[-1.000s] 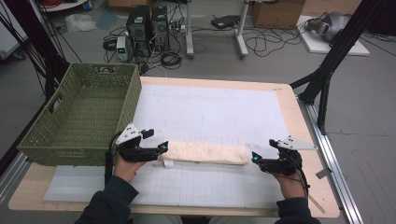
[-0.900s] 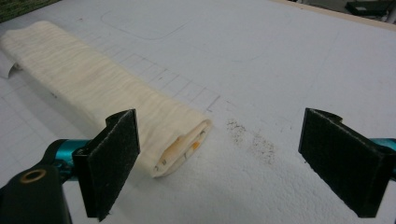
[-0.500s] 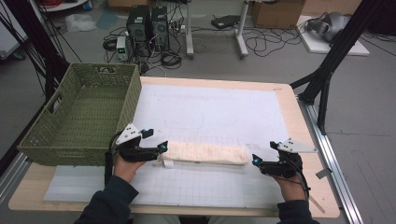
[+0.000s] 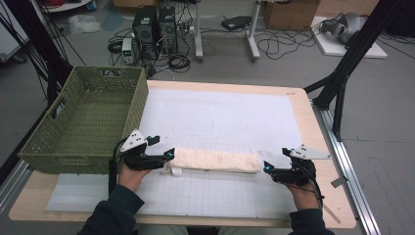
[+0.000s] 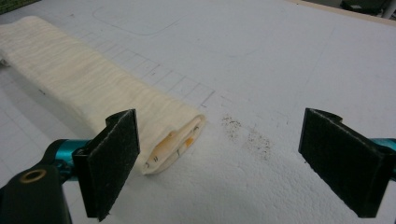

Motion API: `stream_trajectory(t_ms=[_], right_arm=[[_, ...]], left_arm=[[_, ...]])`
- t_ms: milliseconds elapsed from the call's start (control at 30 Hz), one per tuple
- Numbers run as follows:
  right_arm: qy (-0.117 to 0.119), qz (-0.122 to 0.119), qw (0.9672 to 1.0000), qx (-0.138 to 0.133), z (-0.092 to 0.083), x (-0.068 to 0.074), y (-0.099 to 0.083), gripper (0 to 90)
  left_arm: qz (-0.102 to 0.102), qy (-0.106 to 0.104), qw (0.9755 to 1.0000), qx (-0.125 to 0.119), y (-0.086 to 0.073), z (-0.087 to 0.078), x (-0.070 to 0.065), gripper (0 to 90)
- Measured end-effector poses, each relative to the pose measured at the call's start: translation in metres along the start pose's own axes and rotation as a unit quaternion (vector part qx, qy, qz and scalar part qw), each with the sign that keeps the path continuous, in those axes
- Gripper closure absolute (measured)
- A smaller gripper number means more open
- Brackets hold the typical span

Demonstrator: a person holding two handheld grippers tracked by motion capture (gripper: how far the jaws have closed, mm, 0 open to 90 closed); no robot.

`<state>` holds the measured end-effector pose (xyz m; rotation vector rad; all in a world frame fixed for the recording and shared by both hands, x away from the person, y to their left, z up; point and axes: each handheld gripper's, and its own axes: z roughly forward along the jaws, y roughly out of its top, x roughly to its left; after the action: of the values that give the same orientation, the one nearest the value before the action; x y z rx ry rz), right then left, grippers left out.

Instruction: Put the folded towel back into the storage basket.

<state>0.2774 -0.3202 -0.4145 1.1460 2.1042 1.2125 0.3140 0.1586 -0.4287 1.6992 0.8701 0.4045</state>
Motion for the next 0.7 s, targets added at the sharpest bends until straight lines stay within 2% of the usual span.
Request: stream_trajectory(t_ms=[367,467,667,700], right_arm=[[-0.002,0.002,1.0000,-0.001,-0.0027,-0.0009,-0.0022,11.7],[-0.003,0.000,1.0000,0.000,-0.0037,-0.0007,-0.0018,11.7],[-0.004,0.000,1.0000,-0.003,-0.0057,-0.0024,-0.0029,11.7],[-0.004,0.003,1.0000,-0.002,-0.0064,-0.0024,-0.0030,11.7]], left_arm=[[-0.004,0.000,1.0000,0.004,0.0001,0.0024,-0.0010,20.2],[-0.002,0.003,0.9999,0.011,0.0000,0.0043,-0.0024,20.7],[-0.015,0.006,0.9994,0.031,-0.0017,0.0071,-0.0035,21.1],[-0.012,0.005,0.9993,0.034,-0.0019,0.0077,-0.0036,21.1]])
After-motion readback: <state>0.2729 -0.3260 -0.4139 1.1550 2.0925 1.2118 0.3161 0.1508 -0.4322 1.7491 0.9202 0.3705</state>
